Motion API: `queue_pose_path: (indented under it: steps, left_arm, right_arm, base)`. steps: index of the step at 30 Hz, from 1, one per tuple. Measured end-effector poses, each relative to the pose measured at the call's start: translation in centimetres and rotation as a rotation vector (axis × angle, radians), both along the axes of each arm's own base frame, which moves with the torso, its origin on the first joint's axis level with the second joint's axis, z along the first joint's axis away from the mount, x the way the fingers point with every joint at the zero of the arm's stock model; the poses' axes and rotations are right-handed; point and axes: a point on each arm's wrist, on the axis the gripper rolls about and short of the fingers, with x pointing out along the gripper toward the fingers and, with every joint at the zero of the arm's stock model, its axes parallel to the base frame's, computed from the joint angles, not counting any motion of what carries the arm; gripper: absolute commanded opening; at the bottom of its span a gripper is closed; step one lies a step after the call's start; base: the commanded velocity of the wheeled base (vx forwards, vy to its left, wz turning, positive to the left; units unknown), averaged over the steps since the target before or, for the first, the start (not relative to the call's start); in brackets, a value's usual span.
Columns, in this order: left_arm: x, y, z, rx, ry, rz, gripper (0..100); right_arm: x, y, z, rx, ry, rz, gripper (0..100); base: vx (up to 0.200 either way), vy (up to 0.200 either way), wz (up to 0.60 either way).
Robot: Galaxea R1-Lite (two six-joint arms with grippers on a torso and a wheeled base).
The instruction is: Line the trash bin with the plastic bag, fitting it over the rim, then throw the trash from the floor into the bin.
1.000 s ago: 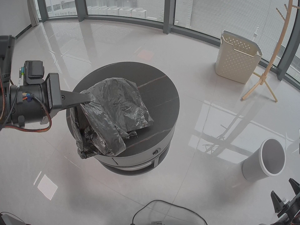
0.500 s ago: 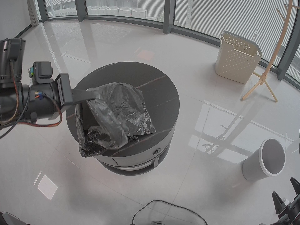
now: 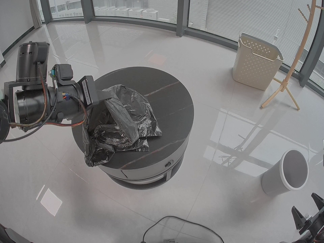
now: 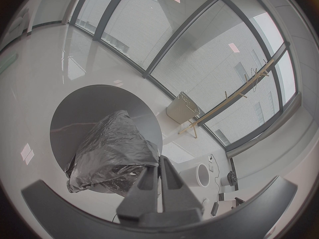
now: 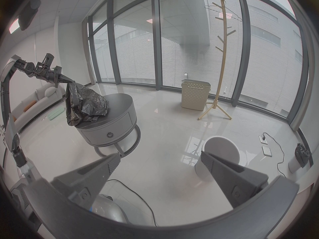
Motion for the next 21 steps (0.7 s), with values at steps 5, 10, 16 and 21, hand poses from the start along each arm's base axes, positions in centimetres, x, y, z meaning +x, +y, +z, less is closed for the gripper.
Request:
queue_pose_path:
  steps: [5, 10, 16, 21]
  left_arm:
    - [0.3, -0.7, -0.2, 0.003, 0.006, -0.016, 0]
    - [0.5, -1.4, 0.1, -0.001, -0.003, -0.037, 0]
    - [0.9, -2.0, 0.3, -0.003, -0.008, -0.05, 0]
    - [1.2, -2.3, 0.5, -0.004, -0.014, -0.056, 0]
  right_arm:
    - [0.3, 0.0, 0.0, -0.001, 0.031, 0.009, 100]
    - [0.4, 0.0, 0.0, -0.001, 0.044, 0.076, 100]
    - [-0.1, -0.2, 0.0, 0.008, -0.009, 0.255, 100]
    - [-0.3, -0.4, 0.0, 0.018, -0.035, 0.351, 100]
  base:
    - [0.0, 0.0, 0.0]
    - [0.0, 0.0, 0.0]
    - [0.0, 0.0, 0.0]
    - [0.0, 0.0, 0.0]
